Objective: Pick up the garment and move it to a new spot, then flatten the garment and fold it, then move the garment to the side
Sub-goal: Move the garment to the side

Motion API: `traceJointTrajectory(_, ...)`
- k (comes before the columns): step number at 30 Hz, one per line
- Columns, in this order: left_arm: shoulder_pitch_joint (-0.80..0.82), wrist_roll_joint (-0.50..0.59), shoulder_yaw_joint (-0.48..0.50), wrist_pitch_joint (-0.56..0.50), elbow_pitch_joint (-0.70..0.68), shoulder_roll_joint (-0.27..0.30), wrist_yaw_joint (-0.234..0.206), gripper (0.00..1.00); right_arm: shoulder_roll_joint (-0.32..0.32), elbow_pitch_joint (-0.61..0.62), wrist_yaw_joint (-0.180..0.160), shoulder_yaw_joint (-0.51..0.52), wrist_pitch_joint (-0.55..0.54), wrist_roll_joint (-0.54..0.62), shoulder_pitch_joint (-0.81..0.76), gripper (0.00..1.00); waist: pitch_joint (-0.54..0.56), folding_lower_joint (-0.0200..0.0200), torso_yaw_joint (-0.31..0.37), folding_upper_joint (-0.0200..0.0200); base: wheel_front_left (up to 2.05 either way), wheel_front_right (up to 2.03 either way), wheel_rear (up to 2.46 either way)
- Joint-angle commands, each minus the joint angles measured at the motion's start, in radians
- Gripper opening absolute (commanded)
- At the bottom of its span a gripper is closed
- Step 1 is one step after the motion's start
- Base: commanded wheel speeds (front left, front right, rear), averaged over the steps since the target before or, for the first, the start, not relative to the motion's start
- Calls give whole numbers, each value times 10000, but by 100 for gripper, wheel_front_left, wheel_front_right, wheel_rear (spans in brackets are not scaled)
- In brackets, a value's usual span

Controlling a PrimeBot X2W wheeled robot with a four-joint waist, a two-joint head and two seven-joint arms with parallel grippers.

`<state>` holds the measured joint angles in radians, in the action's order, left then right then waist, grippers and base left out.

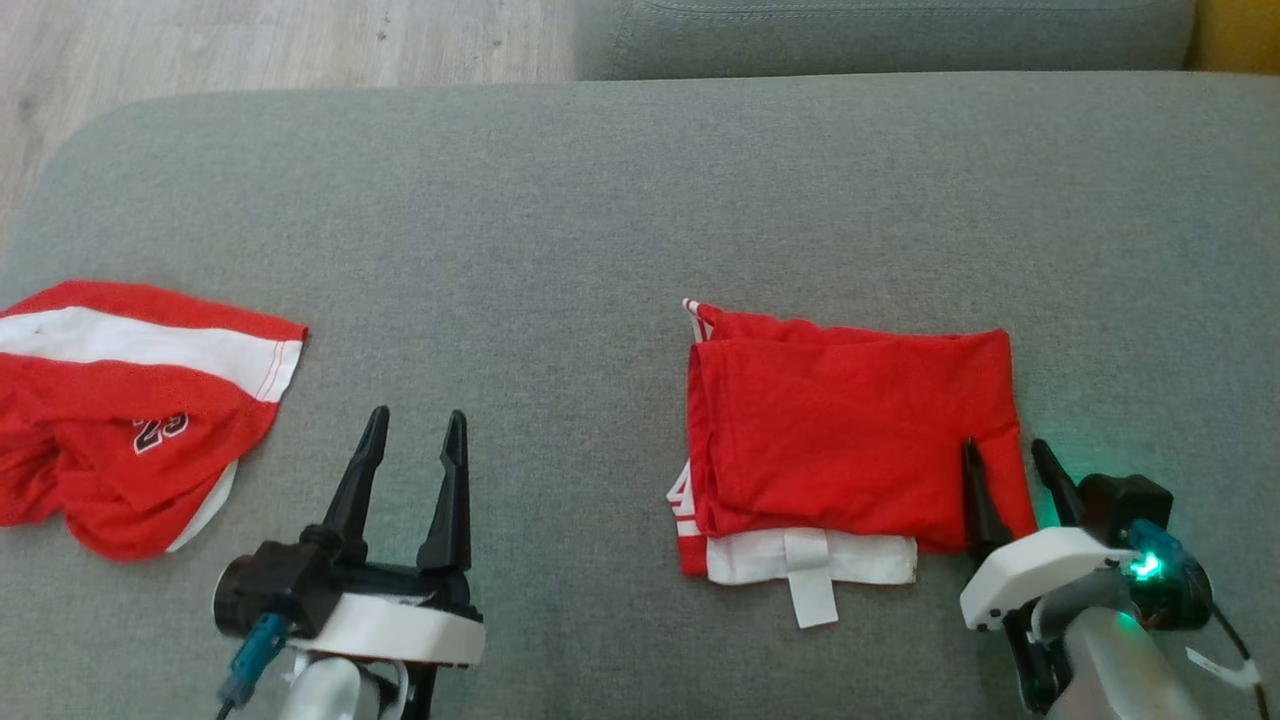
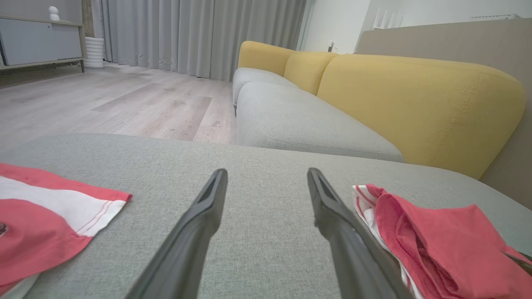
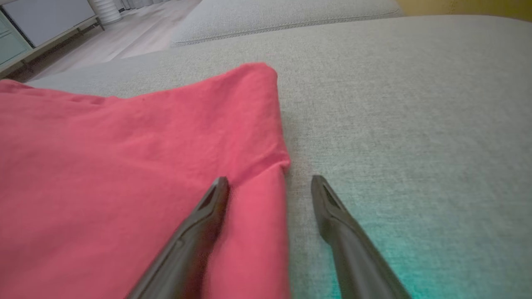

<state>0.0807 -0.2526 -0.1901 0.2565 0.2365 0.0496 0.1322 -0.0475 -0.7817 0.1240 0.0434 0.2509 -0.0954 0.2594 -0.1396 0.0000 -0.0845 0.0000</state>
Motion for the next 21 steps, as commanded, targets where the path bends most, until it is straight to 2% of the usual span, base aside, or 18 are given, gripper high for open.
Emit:
traceJointTrajectory(1,354,32,281,53,-255,7,-15,100,-28,73,67,-246,106,7,293,100,-6,0,-20,0,0,0,0)
traceJointTrajectory(7,367,45,235,53,-213,7,-15,100,-28,-713,67,-520,-38,-238,535,100,-29,0,-54,0,0,0,0)
traceJointTrajectory(8,362,45,237,53,-205,7,-15,100,-28,-820,67,-609,-70,-294,572,94,-21,0,-43,0,0,0,0)
traceJointTrajectory(9,356,46,244,53,-198,7,-15,100,-28,-905,67,-673,-72,-323,613,5,-17,0,-22,0,0,0,0)
traceJointTrajectory(10,353,48,250,53,-192,7,-15,100,-28,-968,67,-705,-65,-321,653,0,-14,0,0,0,0,0,0)
traceJointTrajectory(16,374,53,376,53,-266,7,-15,100,-54,-902,67,-632,25,243,935,0,-17,0,342,0,0,0,0)
traceJointTrajectory(21,528,371,341,53,-375,7,-15,100,-435,-334,67,-1149,70,722,1380,0,-246,0,852,0,0,0,0)
